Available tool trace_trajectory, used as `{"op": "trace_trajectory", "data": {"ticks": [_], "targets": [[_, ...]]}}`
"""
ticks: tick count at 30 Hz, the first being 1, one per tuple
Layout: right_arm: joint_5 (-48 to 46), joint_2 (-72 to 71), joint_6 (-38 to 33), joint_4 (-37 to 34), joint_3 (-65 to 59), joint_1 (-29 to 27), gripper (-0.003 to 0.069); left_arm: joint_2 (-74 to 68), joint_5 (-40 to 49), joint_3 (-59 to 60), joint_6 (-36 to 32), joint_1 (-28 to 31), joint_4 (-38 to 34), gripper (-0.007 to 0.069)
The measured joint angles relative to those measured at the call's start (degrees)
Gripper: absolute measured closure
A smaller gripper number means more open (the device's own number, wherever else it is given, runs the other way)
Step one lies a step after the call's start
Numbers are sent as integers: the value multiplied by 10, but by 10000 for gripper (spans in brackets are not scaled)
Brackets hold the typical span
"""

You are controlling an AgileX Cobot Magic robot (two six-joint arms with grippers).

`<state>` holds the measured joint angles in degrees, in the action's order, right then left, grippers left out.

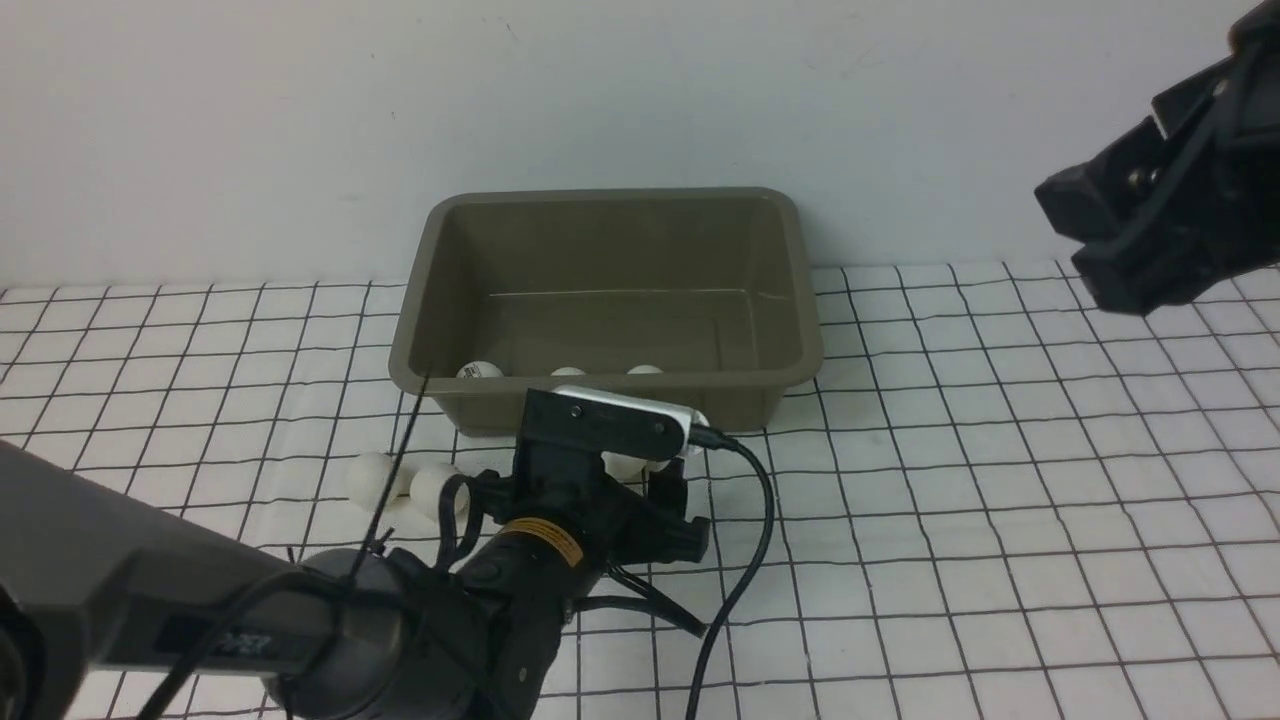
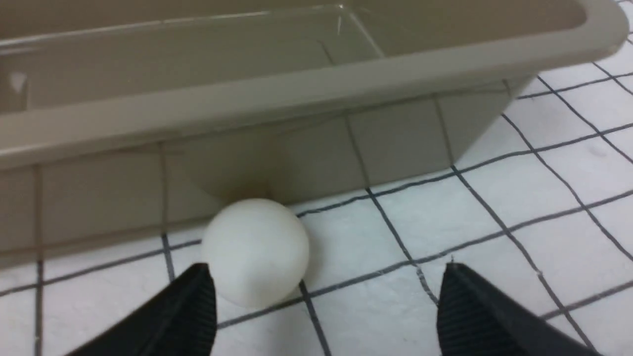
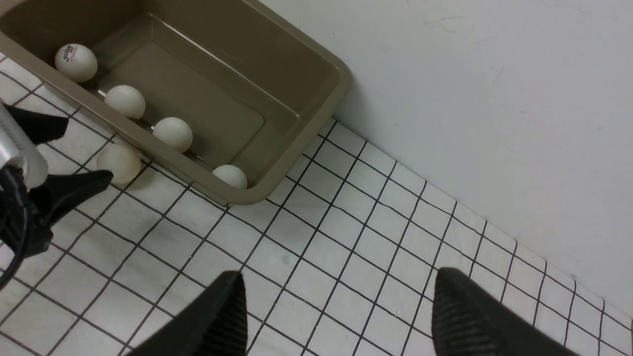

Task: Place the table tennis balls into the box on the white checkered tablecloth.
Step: 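Reach for and grasp a ping pong ball on the table beside the basket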

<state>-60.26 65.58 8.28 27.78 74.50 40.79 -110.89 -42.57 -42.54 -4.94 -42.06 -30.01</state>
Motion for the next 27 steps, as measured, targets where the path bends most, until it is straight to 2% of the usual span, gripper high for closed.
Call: {"op": "trace_trajectory", "data": {"ticks": [16,27], "targets": [[0,0,-6,1,0,0,200,-73,-132,-1,1,-2,-27,82],[0,0,-14,-1,0,0,200,-100,-149,-39,1,-2,-15,82]]}}
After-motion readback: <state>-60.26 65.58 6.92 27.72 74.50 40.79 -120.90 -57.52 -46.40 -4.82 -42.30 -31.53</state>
